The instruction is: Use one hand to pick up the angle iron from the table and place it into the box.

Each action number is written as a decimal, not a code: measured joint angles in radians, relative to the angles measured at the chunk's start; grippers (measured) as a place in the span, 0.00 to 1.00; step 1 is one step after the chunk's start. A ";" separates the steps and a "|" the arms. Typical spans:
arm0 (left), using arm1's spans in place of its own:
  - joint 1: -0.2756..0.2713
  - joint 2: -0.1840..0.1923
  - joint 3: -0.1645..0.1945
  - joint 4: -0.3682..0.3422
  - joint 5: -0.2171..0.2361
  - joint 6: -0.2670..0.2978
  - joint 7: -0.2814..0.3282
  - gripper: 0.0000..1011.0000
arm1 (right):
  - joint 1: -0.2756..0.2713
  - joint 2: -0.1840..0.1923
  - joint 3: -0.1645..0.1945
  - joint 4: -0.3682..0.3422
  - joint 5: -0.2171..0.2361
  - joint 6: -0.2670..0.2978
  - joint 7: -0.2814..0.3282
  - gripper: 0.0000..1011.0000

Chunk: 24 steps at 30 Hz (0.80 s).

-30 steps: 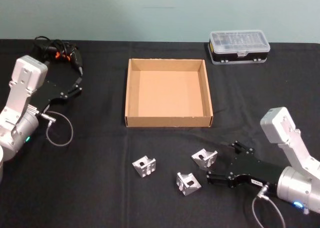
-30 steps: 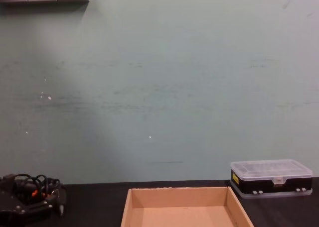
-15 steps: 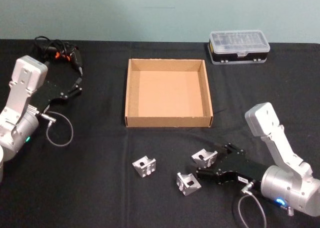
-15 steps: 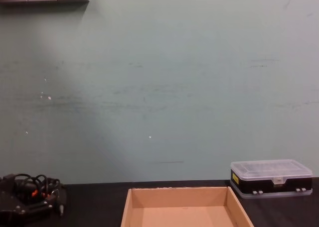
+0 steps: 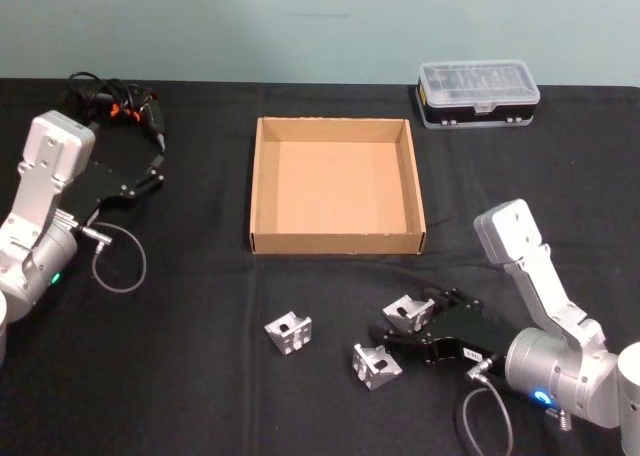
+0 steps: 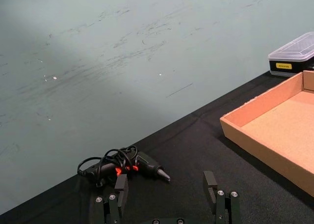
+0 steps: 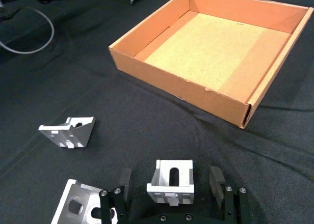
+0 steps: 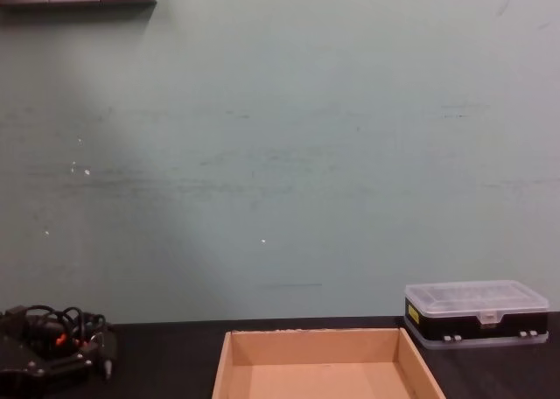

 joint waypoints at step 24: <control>0.000 0.000 0.000 0.000 0.000 0.000 0.000 0.99 | -0.002 -0.011 0.007 0.004 -0.007 -0.004 -0.001 0.99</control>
